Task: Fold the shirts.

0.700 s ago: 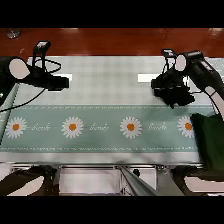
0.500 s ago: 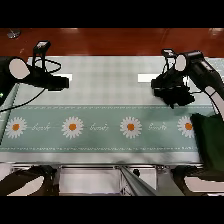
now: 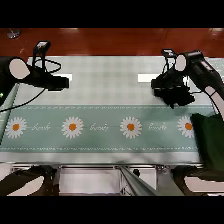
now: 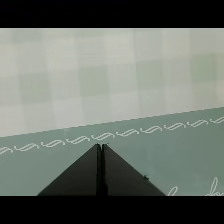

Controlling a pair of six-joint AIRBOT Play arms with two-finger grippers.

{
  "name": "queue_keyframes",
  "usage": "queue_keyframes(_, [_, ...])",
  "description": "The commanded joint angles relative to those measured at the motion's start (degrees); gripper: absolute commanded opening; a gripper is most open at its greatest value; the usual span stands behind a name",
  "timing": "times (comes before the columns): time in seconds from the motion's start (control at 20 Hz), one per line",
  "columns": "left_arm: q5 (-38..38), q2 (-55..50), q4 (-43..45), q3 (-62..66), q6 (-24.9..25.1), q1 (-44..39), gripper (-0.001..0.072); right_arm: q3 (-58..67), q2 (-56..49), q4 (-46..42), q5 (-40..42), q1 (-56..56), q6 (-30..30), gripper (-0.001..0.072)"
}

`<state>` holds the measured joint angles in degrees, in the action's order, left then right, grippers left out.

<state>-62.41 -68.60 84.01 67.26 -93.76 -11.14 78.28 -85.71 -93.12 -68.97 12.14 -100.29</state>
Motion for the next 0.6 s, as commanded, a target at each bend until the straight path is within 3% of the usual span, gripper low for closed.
queue_keyframes(0.0, [0.42,-0.09,0.02,-0.04,0.0,0.02,0.0024,-0.02,-0.02,0.0,0.0,0.04,-0.02,0.002])
queue_keyframes(0.3, [4.02,-2.38,0.0,-0.04,-0.02,-0.09,0.0024,0.09,0.0,-0.28,1.88,0.04,-0.04,0.0027])
queue_keyframes(0.35, [4.5,-2.8,0.0,-0.04,0.0,-0.09,0.0024,0.72,0.0,-0.28,1.68,0.04,-0.11,0.0187])
queue_keyframes(0.4, [5.18,-3.17,0.07,-0.02,0.02,-0.07,0.0025,1.81,0.07,-0.28,1.27,0.04,0.02,0.0522])
queue_keyframes(0.45, [6.05,-3.39,0.09,-0.02,0.02,0.11,0.0026,3.52,0.26,-0.74,0.46,0.04,1.18,0.0622])
queue_keyframes(0.5, [6.23,-3.45,0.48,-0.02,0.26,0.26,0.0042,5.44,0.72,-2.45,-0.48,0.04,1.64,0.0622])
queue_keyframes(0.55, [6.27,-3.43,0.48,0.02,0.17,0.48,0.0162,7.17,1.88,-5.66,-0.94,0.04,1.99,0.0623])
